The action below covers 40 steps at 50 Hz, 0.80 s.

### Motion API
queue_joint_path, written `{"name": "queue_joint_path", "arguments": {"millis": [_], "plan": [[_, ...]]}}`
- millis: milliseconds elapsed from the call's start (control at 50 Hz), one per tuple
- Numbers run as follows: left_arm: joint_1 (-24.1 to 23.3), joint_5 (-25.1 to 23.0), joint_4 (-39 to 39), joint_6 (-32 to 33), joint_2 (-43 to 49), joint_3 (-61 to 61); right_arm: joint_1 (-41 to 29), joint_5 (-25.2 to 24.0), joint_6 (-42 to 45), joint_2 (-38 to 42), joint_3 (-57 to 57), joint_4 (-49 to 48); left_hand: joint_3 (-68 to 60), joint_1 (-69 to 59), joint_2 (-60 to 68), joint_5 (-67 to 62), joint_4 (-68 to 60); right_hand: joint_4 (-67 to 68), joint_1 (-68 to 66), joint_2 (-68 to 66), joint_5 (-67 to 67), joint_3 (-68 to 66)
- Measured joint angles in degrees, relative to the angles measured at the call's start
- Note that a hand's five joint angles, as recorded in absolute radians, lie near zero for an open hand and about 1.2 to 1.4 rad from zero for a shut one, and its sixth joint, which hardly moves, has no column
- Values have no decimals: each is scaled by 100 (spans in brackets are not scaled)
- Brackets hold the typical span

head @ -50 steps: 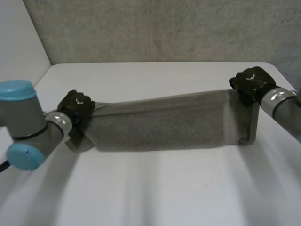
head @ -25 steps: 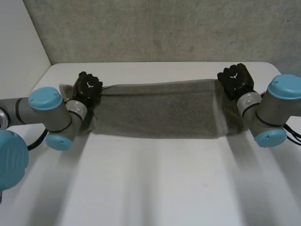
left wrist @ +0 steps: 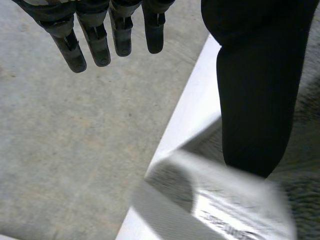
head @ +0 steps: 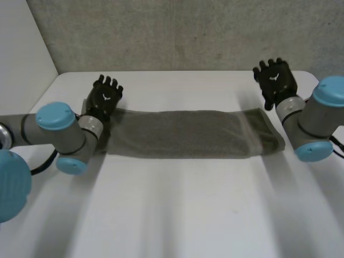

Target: Fold the towel.

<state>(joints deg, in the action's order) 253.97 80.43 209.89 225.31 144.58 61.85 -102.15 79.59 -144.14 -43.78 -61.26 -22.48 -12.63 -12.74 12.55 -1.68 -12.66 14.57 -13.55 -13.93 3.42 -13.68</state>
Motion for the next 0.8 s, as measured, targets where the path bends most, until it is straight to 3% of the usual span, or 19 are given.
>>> {"name": "queue_joint_path", "arguments": {"millis": [160, 300, 380, 460, 620, 800], "plan": [[217, -8, -88, -577, -1072, 875, 48, -19, -641, -1071, -632, 201, 0, 0, 0, 8, 1, 0, 1, 0, 0, 0], [439, -38, -359, -1749, -2039, 1744, 233, -62, -1033, -1750, -1247, 912, -168, -157, 178, 10, -157, 1, -28, -11, 14, -12], [590, -55, -818, -2719, -2589, 2235, 366, -89, -1201, -1967, -1601, 1570, -860, -851, 868, -24, -835, 481, -601, -541, 672, -573], [656, -57, -1303, -3264, -2829, 2476, 455, -130, -1248, -2014, -1843, 1899, -1193, -1182, 1199, -302, -1188, 1091, -1144, -1143, 1275, -1205], [672, -37, -1930, -3499, -2831, 2747, 591, -476, -1244, -1965, -2242, 2007, -1561, -1556, 1571, -665, -1559, 1438, -1526, -1482, 1603, -1535], [669, -44, -1547, -3413, -2413, 2885, 710, -733, -1214, -1566, -2301, 1814, -1581, -1575, 1593, -687, -1583, 1453, -1577, -1482, 1640, -1554]]}}
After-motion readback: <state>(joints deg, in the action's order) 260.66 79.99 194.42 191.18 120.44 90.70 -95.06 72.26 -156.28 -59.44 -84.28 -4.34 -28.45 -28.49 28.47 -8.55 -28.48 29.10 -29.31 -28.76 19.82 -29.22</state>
